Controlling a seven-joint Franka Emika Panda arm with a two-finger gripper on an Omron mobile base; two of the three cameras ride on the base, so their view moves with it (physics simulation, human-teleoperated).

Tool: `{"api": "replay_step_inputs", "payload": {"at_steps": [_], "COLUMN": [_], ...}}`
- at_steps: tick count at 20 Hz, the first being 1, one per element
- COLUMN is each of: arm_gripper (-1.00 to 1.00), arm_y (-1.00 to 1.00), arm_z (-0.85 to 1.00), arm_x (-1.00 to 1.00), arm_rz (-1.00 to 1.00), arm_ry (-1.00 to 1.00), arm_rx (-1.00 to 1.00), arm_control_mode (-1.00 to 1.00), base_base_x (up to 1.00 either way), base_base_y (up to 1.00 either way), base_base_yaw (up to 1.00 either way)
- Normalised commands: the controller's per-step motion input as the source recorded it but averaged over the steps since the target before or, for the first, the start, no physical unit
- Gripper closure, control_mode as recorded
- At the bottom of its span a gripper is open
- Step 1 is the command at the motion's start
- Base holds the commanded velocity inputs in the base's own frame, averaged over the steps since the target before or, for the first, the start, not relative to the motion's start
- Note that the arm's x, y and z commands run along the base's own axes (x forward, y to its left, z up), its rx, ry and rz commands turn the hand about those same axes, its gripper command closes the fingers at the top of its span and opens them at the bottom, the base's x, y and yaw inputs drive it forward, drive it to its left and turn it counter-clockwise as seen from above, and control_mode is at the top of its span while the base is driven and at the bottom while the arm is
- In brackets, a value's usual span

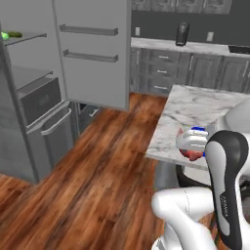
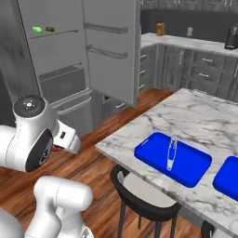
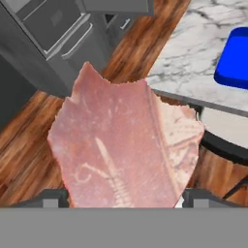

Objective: Gather the corn and cucumber from the fridge and place them on a tray on the dining counter. Then gather the steak and fish from the fridge and place them on the other tray.

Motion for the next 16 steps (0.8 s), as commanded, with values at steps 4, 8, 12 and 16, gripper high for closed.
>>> {"api": "replay_step_inputs", "payload": {"at_steps": [4,8,12,16], "arm_gripper": [1.00,1.00,1.00,1.00], "arm_y": [0.00,0.00,0.00,0.00], "arm_z": [0.00,0.00,0.00,0.00], "arm_x": [0.00,0.00,0.00,0.00], "arm_rz": [0.00,0.00,0.00,0.00], "arm_ry": [0.00,0.00,0.00,0.00], "arm_rx": [0.00,0.00,0.00,0.00], "arm_control_mode": [1.00,1.00,1.00,1.00], "base_base_x": [-0.47,-0.33,-0.05,0.06], "base_base_y": [-0.72,-0.72,-0.65,-0.49], "base_base_yaw": [-0.27,-0.31,-0.31,-0.30]}}
